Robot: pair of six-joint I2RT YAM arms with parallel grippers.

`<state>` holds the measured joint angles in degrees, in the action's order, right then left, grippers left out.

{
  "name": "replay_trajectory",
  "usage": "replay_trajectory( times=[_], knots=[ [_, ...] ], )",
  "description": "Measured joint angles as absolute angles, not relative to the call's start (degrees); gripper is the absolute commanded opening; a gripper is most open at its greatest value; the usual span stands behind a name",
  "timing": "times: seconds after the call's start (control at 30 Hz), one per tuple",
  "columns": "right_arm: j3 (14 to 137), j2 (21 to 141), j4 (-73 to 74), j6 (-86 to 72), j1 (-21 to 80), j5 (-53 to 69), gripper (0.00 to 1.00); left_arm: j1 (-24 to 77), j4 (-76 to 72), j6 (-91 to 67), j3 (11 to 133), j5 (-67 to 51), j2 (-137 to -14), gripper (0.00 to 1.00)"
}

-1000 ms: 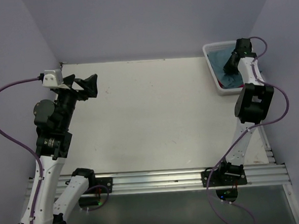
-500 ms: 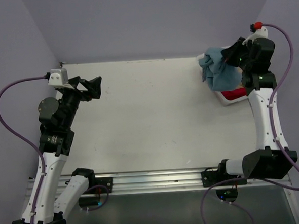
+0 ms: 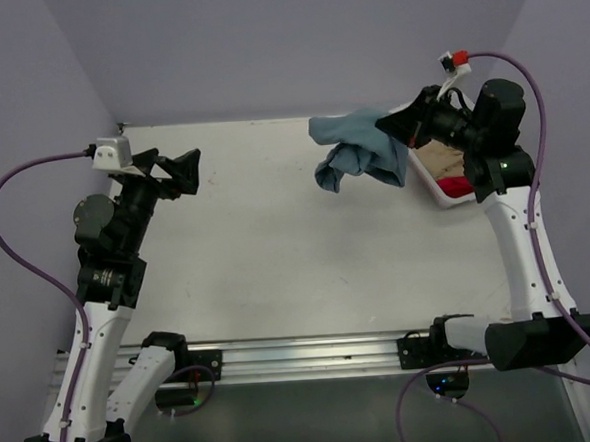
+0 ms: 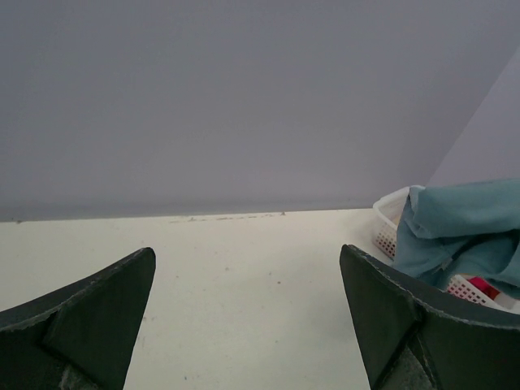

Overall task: Fold and stack the t-shirts
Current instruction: Move the tshirt to the center of the board

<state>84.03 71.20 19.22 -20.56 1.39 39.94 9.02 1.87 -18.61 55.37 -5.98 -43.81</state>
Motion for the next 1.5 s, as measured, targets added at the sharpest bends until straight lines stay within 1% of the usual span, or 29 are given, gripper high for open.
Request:
replay_trajectory(
  times=[0.23, 0.37, 0.57, 0.6, 0.63, 0.67, 0.7, 0.8, 0.93, 1.0, 1.07, 1.1, 1.13, 1.17, 1.2, 1.33, 1.5],
  knots=[
    [83.26, 71.66, 21.10, -19.38, 8.45, 49.19, 0.00, 9.02, 1.80, -19.09, 55.37, -6.04, -43.42, 1.00],
    [83.26, 73.58, 24.84, -16.97, 13.19, 52.25, 0.00, 9.02, 1.80, -19.51, 55.37, -6.22, -43.42, 1.00],
    [83.26, 77.19, 28.25, -14.61, 16.60, 53.93, 0.00, 9.02, 1.80, -20.10, 55.35, -6.39, -43.22, 1.00],
    [83.26, 77.69, 28.69, -14.22, 17.12, 53.93, 0.32, 9.02, 1.80, -20.21, 55.33, -6.42, -43.13, 1.00],
    [83.29, 78.19, 29.15, -13.93, 17.50, 53.82, 0.52, 9.02, 1.74, -20.32, 55.24, -6.46, -43.03, 1.00],
    [83.29, 78.54, 29.39, -13.54, 17.76, 53.71, 0.68, 9.02, 1.74, -20.43, 55.07, -6.48, -42.87, 1.00],
    [83.64, 79.40, 29.82, -13.52, 18.09, 53.12, 0.98, 9.02, 1.72, -20.47, 54.89, -6.59, -42.74, 1.00],
    [85.52, 82.06, 30.83, -12.56, 18.48, 49.63, 0.99, 9.02, 1.61, -20.62, 54.48, -7.09, -42.68, 1.00],
    [87.70, 84.88, 32.47, -13.08, 18.48, 38.28, 0.99, 9.02, 1.23, -21.02, 54.41, -9.69, -43.09, 1.00],
    [89.30, 85.89, 34.50, -14.11, 18.52, 29.85, 0.99, 9.02, 1.08, -21.02, 54.41, -11.42, -43.59, 1.00],
    [93.65, 88.47, 38.19, -15.53, 18.57, 19.77, 0.99, 9.02, 1.10, -21.02, 54.41, -12.49, -44.29, 1.00],
    [96.03, 90.17, 39.70, -16.12, 18.57, 15.35, 0.91, 9.02, 1.17, -21.02, 54.41, -12.86, -44.64, 1.00],
    [98.41, 92.40, 41.39, -16.53, 18.57, 11.07, 0.77, 9.02, 1.23, -20.99, 54.41, -13.08, -44.88, 1.00],
    [99.94, 94.02, 42.46, -16.88, 18.50, 8.47, 0.54, 9.02, 1.32, -20.99, 54.41, -13.30, -45.08, 1.00],
    [101.43, 96.73, 43.38, -17.43, 18.41, 4.75, 0.01, 9.02, 1.41, -20.99, 54.41, -13.41, -45.17, 1.00],
    [102.39, 105.91, 46.41, -20.75, 17.93, -4.10, 0.00, 9.02, 1.39, -20.93, 54.41, -13.50, -45.08, 1.00],
    [102.17, 114.65, 50.02, -24.64, 16.08, -10.20, 0.00, 9.02, 2.33, -20.93, 54.41, -13.41, -45.23, 1.00]
  ],
)
